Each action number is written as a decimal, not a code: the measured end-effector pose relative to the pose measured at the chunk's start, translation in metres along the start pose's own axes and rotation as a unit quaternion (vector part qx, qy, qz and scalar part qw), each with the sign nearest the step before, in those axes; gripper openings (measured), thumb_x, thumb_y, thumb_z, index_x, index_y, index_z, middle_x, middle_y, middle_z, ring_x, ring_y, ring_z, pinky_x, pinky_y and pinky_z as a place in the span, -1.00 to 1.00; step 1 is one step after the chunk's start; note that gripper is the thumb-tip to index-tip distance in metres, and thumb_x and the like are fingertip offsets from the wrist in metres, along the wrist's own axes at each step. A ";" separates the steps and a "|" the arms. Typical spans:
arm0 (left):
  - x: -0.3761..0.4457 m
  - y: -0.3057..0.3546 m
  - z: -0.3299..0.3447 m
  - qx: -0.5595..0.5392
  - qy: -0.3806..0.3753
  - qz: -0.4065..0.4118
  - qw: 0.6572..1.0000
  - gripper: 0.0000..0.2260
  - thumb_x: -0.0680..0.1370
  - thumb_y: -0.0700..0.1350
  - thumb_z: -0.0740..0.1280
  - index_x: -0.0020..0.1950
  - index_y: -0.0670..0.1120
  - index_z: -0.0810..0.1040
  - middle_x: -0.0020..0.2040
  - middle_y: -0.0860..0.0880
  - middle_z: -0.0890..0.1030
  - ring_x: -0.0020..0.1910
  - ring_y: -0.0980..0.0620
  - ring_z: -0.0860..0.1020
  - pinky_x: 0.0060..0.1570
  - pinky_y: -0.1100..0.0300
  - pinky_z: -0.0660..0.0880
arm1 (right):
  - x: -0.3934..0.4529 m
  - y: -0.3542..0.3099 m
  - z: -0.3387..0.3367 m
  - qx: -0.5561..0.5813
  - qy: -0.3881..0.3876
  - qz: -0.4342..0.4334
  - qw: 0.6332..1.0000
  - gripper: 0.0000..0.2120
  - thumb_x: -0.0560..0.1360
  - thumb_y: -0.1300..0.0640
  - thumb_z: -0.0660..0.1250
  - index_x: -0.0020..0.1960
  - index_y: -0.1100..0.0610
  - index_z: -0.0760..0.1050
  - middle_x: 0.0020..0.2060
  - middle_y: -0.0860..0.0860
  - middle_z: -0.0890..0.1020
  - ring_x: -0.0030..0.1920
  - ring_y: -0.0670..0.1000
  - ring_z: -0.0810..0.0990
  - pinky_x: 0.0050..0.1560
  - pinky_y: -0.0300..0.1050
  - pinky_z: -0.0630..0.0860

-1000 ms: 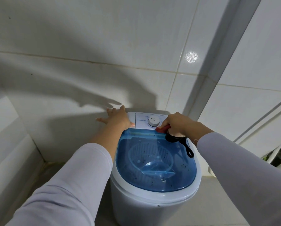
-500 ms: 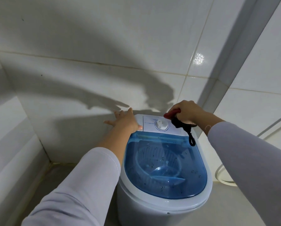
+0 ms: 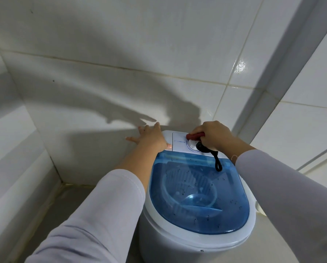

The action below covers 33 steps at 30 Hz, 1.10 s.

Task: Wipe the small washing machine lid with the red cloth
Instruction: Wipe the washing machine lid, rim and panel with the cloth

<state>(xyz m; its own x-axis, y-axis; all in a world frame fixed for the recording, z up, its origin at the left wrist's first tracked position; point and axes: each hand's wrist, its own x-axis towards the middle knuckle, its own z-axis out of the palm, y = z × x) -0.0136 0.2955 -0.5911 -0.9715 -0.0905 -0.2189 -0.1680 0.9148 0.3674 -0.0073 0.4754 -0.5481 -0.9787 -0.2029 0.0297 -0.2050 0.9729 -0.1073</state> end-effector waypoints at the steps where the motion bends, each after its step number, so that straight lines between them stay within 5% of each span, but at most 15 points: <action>1: 0.000 0.000 0.000 -0.001 0.000 -0.001 1.000 -0.10 0.45 0.21 0.39 0.59 0.07 -0.10 0.60 -0.11 -0.02 0.57 -0.16 -0.11 0.32 -0.52 -0.01 | 0.000 0.002 0.001 -0.003 0.001 -0.011 1.000 -0.55 0.47 0.27 0.19 0.16 -0.18 0.58 0.10 -0.07 0.61 0.13 0.04 0.52 -0.11 -0.19 0.32; 7: 0.002 -0.001 0.001 -0.003 0.000 -0.003 1.000 -0.09 0.44 0.22 0.41 0.59 0.07 -0.09 0.60 -0.11 -0.01 0.57 -0.16 -0.09 0.32 -0.52 0.00 | 0.000 0.010 0.000 0.004 -0.008 -0.042 0.999 -0.55 0.49 0.29 0.21 0.18 -0.17 0.57 -0.19 -0.22 0.47 0.05 -0.02 0.49 -0.30 -0.33 0.24; 9: 0.002 -0.001 0.000 -0.004 -0.001 -0.005 1.000 -0.09 0.44 0.21 0.41 0.59 0.07 -0.10 0.60 -0.11 -0.01 0.57 -0.16 -0.09 0.32 -0.52 0.00 | -0.001 0.012 -0.001 -0.005 -0.017 -0.057 0.998 -0.59 0.50 0.25 0.23 0.19 -0.16 0.57 -0.22 -0.19 0.42 0.05 0.00 0.48 -0.20 -0.28 0.27; 15: -0.001 -0.001 0.002 -0.023 0.015 -0.006 1.000 -0.10 0.45 0.20 0.41 0.59 0.06 -0.08 0.60 -0.11 0.01 0.57 -0.15 -0.08 0.33 -0.51 -0.02 | -0.008 0.015 -0.005 -0.051 -0.055 -0.085 0.994 -0.52 0.43 0.32 0.26 0.16 -0.18 0.58 0.02 -0.09 0.59 0.11 0.05 0.52 0.01 -0.13 0.45; 19: -0.013 -0.005 0.010 -0.048 0.054 -0.010 0.997 -0.16 0.49 0.21 0.35 0.59 0.04 -0.06 0.59 -0.08 0.03 0.57 -0.14 -0.08 0.33 -0.50 -0.04 | -0.012 0.016 -0.033 -0.093 -0.126 -0.063 0.986 -0.55 0.42 0.33 0.25 0.04 -0.19 0.62 -0.03 -0.15 0.65 0.04 0.01 0.57 -0.04 -0.15 0.49; 25: -0.040 -0.036 0.012 -0.123 0.085 -0.044 0.988 -0.16 0.48 0.30 0.28 0.59 0.02 -0.05 0.58 -0.04 0.10 0.56 -0.11 0.03 0.34 -0.49 0.02 | -0.016 -0.009 -0.064 -0.084 -0.073 -0.068 0.992 -0.55 0.43 0.27 0.19 0.10 -0.21 0.57 -0.03 -0.17 0.62 0.10 0.01 0.53 0.07 -0.09 0.49; 33: -0.080 -0.098 0.020 -0.164 -0.028 -0.024 0.986 0.10 0.28 0.36 0.45 0.59 0.02 -0.09 0.60 -0.05 0.06 0.57 -0.12 0.07 0.46 -0.18 0.19 | -0.013 -0.084 -0.016 -0.098 -0.024 -0.179 0.979 -0.51 0.46 0.28 0.19 0.25 -0.17 0.50 0.14 -0.08 0.54 0.19 0.05 0.44 0.14 -0.04 0.47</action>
<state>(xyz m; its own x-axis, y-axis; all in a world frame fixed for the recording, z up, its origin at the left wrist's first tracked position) 0.0837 0.2205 -0.6276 -0.9520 -0.1004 -0.2893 -0.2676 0.7320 0.6266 0.0232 0.3981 -0.5235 -0.8442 -0.5358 -0.0175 -0.5348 0.8397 0.0943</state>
